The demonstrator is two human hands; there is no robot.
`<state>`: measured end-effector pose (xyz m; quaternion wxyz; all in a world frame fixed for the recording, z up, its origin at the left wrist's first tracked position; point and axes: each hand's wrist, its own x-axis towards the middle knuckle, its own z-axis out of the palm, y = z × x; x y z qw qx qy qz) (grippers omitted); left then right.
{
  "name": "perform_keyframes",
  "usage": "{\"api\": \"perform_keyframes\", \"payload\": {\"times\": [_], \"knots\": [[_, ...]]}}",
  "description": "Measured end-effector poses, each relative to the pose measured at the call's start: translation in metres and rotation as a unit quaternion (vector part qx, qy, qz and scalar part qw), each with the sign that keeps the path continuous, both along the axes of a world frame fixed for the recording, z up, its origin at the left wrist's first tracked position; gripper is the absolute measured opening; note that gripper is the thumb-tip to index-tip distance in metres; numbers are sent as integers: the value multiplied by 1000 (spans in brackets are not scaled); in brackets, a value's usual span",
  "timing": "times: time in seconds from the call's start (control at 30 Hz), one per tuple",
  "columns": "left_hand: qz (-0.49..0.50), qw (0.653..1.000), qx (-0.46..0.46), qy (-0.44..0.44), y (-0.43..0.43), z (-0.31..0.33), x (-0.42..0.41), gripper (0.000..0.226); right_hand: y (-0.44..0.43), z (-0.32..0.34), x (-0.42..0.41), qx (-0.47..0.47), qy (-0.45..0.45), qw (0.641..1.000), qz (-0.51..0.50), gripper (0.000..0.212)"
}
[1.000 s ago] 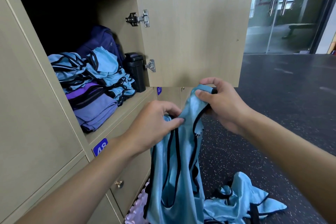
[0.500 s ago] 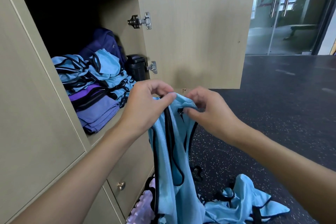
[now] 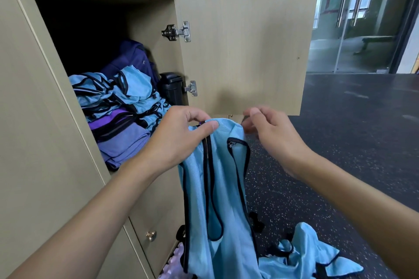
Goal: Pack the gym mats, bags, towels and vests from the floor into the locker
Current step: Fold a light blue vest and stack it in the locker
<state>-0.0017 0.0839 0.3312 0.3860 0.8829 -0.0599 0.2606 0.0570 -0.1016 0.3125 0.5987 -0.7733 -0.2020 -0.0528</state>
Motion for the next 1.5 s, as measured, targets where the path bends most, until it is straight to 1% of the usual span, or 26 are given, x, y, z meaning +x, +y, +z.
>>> {"api": "perform_keyframes", "payload": {"times": [0.03,0.07,0.1,0.17,0.2,0.23,0.3,0.33,0.43,0.5,0.57,0.6,0.67,0.73,0.83,0.93,1.0,1.1,1.2,1.3,1.4,1.5], "knots": [[-6,1000,-6,1,-1,0,0,13,0,1,-3,-3,-19,1000,14,23],[-11,1000,-10,1,-2,0,0,13,0,1,-6,-4,-31,998,49,24],[-14,1000,-14,0,-4,0,0,13,1,0,-8,-13,-37,996,86,33],[-14,1000,-23,-6,-5,1,0,13,3,-4,-10,-68,-62,988,125,56],[-14,999,-30,-10,-6,1,1,14,4,-7,-10,-92,-84,985,122,57],[-15,999,-37,-16,-6,2,1,15,5,-8,-9,-98,-106,984,107,49],[-19,999,-43,-27,-6,3,1,18,5,-8,-8,-65,-125,988,58,28],[-20,998,-43,-29,-5,3,1,19,4,-8,-7,-48,-122,991,34,24],[-26,998,-44,-33,-2,1,3,17,-1,-5,-3,-42,-111,993,0,25],[-37,998,-40,-36,0,0,4,16,-3,-4,-1,-43,-111,993,3,22],[-61,997,-40,-19,0,0,3,14,-3,-4,0,-37,-117,992,7,20],[-78,996,-42,-2,-1,1,2,15,-3,-4,1,-32,-119,992,9,20],[-101,994,-27,26,-3,-1,-1,25,-3,-3,3,-23,-121,992,16,19],[-99,995,9,24,-3,-2,-2,27,-4,-3,5,-16,-120,992,25,19],[-98,995,24,2,-1,1,-3,19,-6,-2,3,-12,-132,989,59,28],[-111,994,5,-6,1,3,-3,18,-8,1,-2,-31,-177,980,85,37],[-117,993,-8,-8,2,3,-3,20,-8,3,-4,-46,-185,976,103,31],[-126,992,-9,-7,4,3,-3,25,-10,4,0,-102,-156,976,110,14],[-136,990,29,0,6,1,-2,21,-14,3,2,-131,-142,975,112,11],[-133,988,82,11,7,1,-3,17,-17,5,3,-112,-141,980,87,6],[-122,987,101,30,7,1,-3,18,-19,5,5,-85,-131,985,72,10],[-103,988,111,27,8,2,-3,23,-20,6,5,-59,-135,986,78,13]]}}
